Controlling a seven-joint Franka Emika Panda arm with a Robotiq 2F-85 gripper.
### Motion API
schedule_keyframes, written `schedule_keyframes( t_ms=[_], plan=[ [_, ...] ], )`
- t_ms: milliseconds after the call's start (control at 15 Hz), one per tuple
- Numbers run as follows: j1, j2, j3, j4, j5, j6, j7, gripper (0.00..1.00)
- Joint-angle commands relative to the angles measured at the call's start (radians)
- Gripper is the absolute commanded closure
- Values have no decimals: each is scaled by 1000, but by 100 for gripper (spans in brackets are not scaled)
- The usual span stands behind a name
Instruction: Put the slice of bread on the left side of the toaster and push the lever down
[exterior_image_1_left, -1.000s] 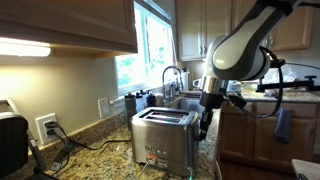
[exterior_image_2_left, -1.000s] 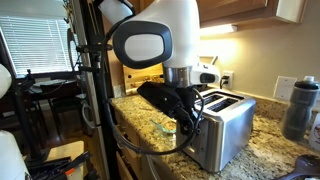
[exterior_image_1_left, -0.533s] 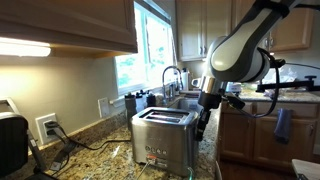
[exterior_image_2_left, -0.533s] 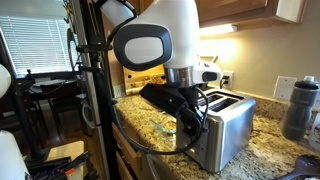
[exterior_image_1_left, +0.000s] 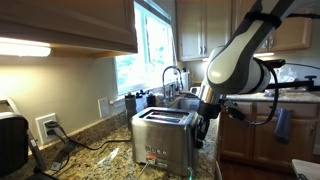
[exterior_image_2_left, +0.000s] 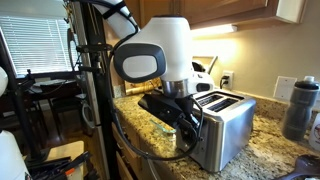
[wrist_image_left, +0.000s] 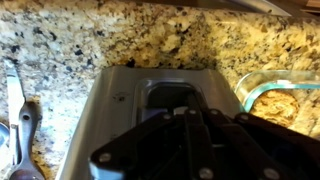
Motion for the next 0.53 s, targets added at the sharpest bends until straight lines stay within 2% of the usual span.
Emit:
schedule_keyframes(
  t_ms=[0, 467],
  plan=[
    [26, 45, -2, -42, 76, 91, -88, 97],
    [53, 63, 1, -81, 217, 175, -213, 97]
  ],
)
